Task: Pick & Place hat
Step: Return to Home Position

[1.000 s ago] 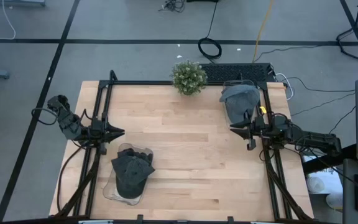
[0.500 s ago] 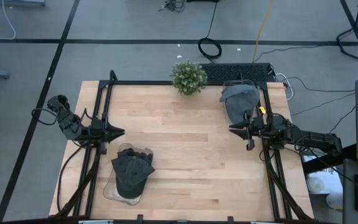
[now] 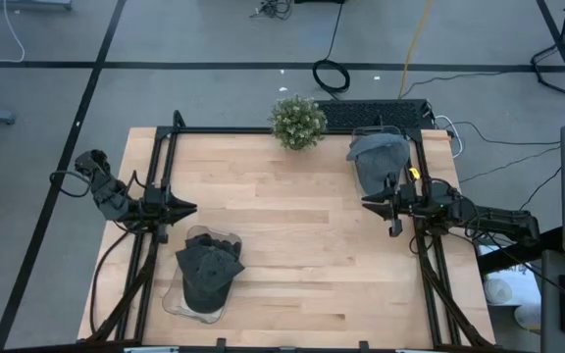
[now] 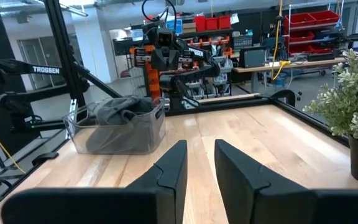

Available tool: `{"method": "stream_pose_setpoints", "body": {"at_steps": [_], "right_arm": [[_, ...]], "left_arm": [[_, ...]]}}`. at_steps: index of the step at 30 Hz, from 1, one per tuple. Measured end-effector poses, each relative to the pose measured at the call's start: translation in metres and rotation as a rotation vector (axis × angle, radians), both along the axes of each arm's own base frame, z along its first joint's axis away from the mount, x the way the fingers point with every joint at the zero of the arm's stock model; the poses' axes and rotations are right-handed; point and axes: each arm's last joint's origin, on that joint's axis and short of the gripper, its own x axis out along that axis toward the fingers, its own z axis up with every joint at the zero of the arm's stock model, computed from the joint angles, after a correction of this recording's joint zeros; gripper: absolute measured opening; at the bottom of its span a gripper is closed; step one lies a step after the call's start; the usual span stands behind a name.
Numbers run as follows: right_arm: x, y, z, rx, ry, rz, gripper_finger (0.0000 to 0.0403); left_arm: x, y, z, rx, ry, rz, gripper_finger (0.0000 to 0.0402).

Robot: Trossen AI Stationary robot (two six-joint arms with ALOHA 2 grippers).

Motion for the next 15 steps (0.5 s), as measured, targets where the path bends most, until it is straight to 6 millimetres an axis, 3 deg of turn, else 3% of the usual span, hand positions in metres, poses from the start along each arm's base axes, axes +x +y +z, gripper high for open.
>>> {"method": "stream_pose_setpoints", "body": {"at_steps": [6,15], "right_arm": [[0.000,0.000,0.000,0.015,0.000,0.001,0.0068],[0.000,0.000,0.000,0.015,0.000,0.001,0.0068]], "left_arm": [[0.000,0.003,0.002,0.165,-0.004,0.088,0.0058],[0.001,0.002,0.011,0.064,-0.083,0.110,0.0058]]}}
